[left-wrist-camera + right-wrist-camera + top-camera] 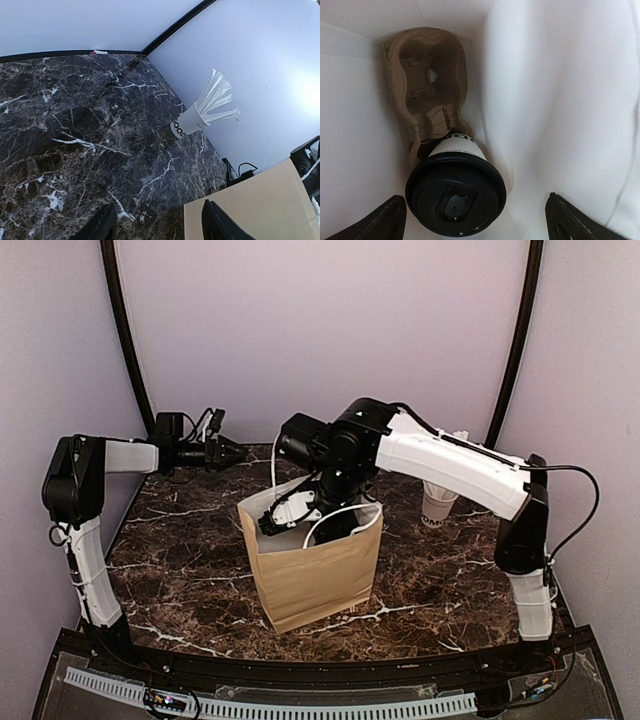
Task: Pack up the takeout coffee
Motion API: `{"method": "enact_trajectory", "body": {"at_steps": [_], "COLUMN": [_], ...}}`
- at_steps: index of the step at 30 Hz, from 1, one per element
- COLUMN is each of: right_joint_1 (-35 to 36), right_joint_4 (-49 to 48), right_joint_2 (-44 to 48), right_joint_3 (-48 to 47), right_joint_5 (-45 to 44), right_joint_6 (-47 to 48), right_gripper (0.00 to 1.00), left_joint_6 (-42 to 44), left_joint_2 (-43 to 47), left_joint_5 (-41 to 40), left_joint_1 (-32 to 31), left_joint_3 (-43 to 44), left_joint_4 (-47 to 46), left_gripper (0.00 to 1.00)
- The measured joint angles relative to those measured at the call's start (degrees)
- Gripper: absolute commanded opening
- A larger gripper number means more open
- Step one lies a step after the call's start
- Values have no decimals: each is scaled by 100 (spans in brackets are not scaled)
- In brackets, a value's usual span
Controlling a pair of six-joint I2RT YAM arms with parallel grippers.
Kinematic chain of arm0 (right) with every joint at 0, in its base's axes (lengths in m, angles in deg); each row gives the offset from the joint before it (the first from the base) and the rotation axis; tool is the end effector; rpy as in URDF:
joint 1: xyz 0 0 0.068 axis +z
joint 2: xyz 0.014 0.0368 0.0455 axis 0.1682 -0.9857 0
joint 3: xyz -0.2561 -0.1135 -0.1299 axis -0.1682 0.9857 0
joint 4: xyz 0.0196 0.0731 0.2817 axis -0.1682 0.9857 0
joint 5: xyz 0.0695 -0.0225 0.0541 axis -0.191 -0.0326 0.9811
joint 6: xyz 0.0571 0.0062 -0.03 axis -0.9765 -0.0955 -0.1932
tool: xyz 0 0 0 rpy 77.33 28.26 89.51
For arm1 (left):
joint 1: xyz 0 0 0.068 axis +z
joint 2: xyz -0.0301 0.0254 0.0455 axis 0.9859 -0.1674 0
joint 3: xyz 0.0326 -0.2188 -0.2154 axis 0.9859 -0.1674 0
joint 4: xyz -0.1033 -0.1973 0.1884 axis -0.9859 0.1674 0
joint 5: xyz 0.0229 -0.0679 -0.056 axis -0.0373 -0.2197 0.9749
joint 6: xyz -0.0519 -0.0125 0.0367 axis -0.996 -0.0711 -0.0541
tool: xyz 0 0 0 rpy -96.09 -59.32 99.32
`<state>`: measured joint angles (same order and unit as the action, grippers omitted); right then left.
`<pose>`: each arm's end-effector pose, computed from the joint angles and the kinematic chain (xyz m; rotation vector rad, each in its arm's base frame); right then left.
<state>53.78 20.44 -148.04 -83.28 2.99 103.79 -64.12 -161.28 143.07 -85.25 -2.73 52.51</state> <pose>0.2171 0.4328 0.3392 -2.2984 1.7083 0.0445 0.4856 -0.0883 0.2247 0.5239 1.9078 -1.4399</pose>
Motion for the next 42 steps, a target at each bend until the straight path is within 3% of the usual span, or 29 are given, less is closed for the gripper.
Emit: {"method": "enact_trajectory", "body": {"at_steps": [3,7,13,16,27,33,38,42], "right_joint_1": [2,2,4,28,234,251,254,243], "right_joint_4": [9,26,13,20,-280,-415,-481,-634], "right_joint_2": [166,278,387,538,1453,1631,1639,1814], "right_joint_3": [0,-61,-142,-170,-170,4,83,243], "right_joint_5": [-4,-24,-125,-293,-914,-1095,-1300,-1550], "right_joint_6": [-11,-2,39,66,275,284,286,334], "right_gripper": [99,99,99,99,99,99,99,99], "left_joint_6": [297,765,1307,1545,2430,2682,2852,2975], "left_joint_2": [551,1947,3727,4122,3683,3099,2973,2887], "left_joint_5": [-225,-678,-1113,-1375,-2761,-3333,-3786,-3899], "left_joint_1": [-243,-599,-627,-905,-2787,-3362,-3482,-3541], "left_joint_3": [0,-4,-7,13,785,1161,1353,1528], "left_joint_4": [503,1303,2236,2822,5195,5947,6408,6607], "left_gripper": [63,64,64,63,58,52,31,25]}}
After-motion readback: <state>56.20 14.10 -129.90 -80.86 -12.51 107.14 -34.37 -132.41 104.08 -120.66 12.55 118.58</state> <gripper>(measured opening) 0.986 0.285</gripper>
